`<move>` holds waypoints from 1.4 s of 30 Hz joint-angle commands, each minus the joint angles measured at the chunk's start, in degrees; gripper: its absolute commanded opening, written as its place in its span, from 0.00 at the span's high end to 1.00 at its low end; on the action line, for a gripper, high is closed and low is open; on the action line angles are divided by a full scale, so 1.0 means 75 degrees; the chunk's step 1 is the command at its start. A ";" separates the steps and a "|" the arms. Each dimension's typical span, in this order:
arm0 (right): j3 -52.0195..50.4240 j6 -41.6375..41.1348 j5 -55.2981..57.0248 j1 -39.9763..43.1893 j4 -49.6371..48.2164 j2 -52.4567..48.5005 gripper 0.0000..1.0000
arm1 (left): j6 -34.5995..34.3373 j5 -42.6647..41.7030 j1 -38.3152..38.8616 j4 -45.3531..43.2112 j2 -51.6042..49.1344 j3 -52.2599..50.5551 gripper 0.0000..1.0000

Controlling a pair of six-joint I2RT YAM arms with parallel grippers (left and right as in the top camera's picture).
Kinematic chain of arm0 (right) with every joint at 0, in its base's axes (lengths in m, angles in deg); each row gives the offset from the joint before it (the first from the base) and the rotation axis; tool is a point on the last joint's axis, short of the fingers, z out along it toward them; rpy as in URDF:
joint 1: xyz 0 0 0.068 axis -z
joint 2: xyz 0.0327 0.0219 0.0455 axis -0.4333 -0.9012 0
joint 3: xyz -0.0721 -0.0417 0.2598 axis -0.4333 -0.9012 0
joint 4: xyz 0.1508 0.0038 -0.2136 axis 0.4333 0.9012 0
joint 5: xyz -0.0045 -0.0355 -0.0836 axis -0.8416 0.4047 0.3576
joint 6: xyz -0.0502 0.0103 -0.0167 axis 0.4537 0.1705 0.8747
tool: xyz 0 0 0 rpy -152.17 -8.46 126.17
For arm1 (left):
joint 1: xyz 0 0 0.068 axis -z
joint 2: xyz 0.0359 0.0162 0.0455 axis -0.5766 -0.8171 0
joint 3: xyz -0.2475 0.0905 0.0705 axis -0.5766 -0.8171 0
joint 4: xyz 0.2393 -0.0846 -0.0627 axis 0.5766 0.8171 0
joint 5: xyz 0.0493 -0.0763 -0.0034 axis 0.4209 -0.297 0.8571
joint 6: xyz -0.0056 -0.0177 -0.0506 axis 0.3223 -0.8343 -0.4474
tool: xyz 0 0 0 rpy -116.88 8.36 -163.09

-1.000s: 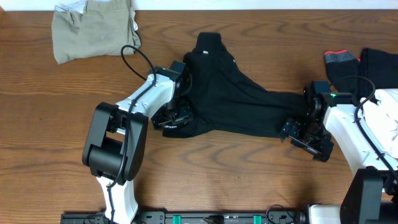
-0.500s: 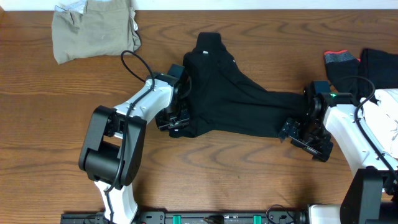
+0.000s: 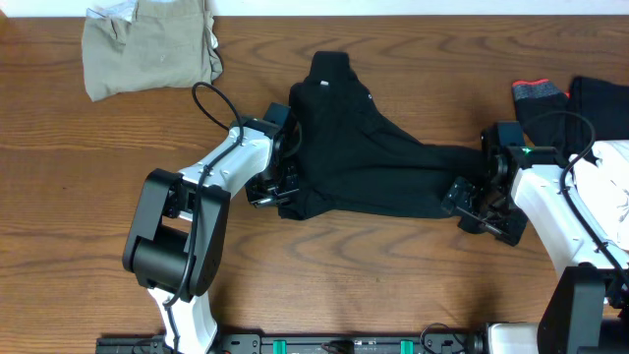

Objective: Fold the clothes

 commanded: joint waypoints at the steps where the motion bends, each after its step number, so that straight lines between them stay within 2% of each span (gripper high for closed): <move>1: -0.0032 0.0096 0.0000 -0.0035 -0.0076 0.0067 0.01 | 0.0119 0.0175 -0.0023 0.0128 0.0000 -0.0297 0.94; 9: -0.0032 0.0248 0.0000 -0.0035 -0.0055 0.0067 0.01 | -0.0082 0.0930 -0.0775 0.0571 0.2005 -0.0189 0.94; 13: -0.0032 0.0259 -0.0026 -0.0041 -0.0105 0.0067 0.01 | 0.0291 0.0927 -0.1274 0.0930 0.3270 0.0009 0.94; 22: -0.0032 0.1658 -0.2148 -0.0204 -0.0271 0.0067 0.01 | 0.0391 0.0930 -0.1378 0.0973 0.5575 0.0070 0.94; 25: -0.0032 0.2052 -0.2882 -0.0603 0.0029 0.0079 0.01 | 0.0373 0.1061 -0.1378 0.0953 0.5861 0.0070 0.94; 30: -0.0032 0.1970 -0.2565 -0.1629 0.0452 0.0358 0.01 | 0.0358 0.1457 -0.1378 0.0959 0.5767 0.0067 0.94; 36: -0.0125 0.1174 -0.2270 -0.2970 0.0781 0.0670 0.01 | 0.0131 0.1757 -0.1378 0.0956 0.5418 0.0067 0.94; 39: -0.0452 0.0761 -0.2276 -0.3689 0.0361 0.0667 0.01 | 0.0096 0.1754 -0.1378 0.0935 0.5298 0.0067 0.94; 42: -0.1008 -0.0213 -0.2270 -0.4511 -0.0224 0.0667 0.01 | 0.0099 0.1757 -0.1378 0.0944 0.5278 0.0067 0.94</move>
